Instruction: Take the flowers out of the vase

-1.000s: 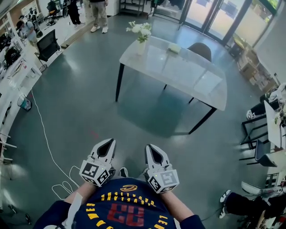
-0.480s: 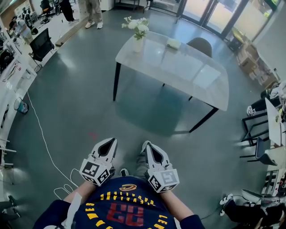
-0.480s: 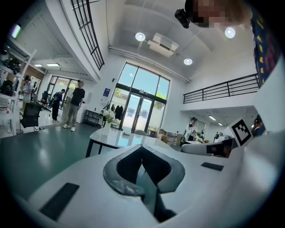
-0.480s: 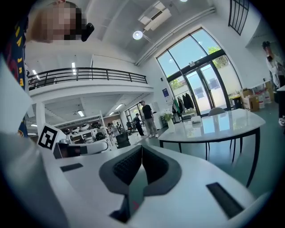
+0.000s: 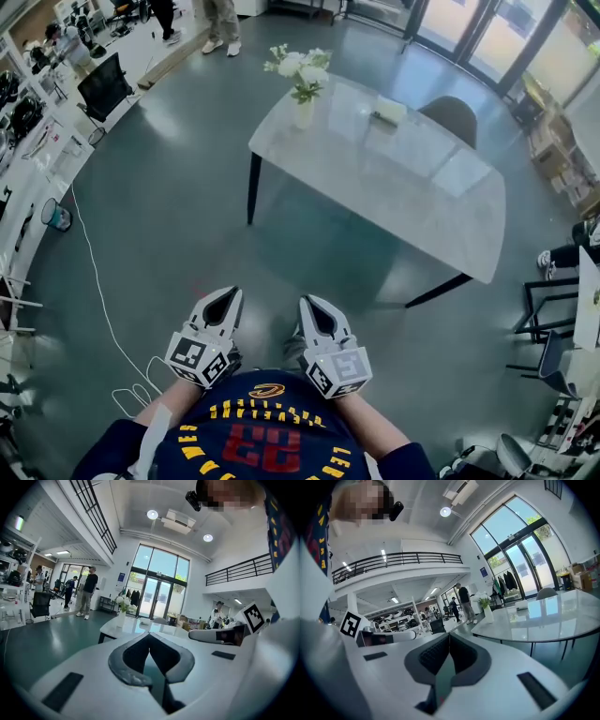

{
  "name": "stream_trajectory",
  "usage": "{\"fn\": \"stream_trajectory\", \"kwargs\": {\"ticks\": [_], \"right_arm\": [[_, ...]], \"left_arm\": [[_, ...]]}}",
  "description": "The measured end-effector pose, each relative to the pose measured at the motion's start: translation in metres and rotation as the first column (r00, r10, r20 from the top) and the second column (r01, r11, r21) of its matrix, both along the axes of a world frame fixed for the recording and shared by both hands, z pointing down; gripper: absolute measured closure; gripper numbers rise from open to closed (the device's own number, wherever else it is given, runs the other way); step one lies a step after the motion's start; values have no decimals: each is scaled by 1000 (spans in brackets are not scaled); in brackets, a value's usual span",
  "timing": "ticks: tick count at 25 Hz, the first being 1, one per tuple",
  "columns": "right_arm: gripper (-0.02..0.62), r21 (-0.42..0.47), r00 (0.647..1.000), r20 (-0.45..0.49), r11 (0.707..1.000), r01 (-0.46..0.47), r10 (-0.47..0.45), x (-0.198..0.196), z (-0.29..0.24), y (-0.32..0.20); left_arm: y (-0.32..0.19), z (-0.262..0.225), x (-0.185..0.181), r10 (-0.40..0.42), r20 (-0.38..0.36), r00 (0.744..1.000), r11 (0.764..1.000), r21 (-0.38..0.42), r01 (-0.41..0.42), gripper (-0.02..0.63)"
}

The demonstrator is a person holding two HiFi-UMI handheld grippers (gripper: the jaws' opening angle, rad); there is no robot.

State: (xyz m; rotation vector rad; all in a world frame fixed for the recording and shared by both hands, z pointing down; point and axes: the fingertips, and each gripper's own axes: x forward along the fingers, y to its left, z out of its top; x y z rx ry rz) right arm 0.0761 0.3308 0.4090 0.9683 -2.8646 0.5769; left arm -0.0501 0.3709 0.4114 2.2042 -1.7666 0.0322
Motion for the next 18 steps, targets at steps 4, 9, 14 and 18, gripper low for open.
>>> {"fn": "stream_trajectory", "kwargs": {"ticks": [4,9,14,18], "right_arm": [[588,-12,1000,6,1000,24,-24,10,1,-61],[588,-27,1000,7,999,22,-22,29,4,-124],[588,-55,1000,12,998,18,-18,39,9,-160],[588,-81,1000,9,996,30,-30,39,14,-175]], "left_arm": [[-61,-4,13,-15,11,1000,1000,1,15,603],[-123,-5,31,-21,14,1000,1000,-11,21,603],[-156,-7,40,-28,16,999,999,-16,28,603],[-168,0,34,-58,-7,998,997,-43,58,603]]}}
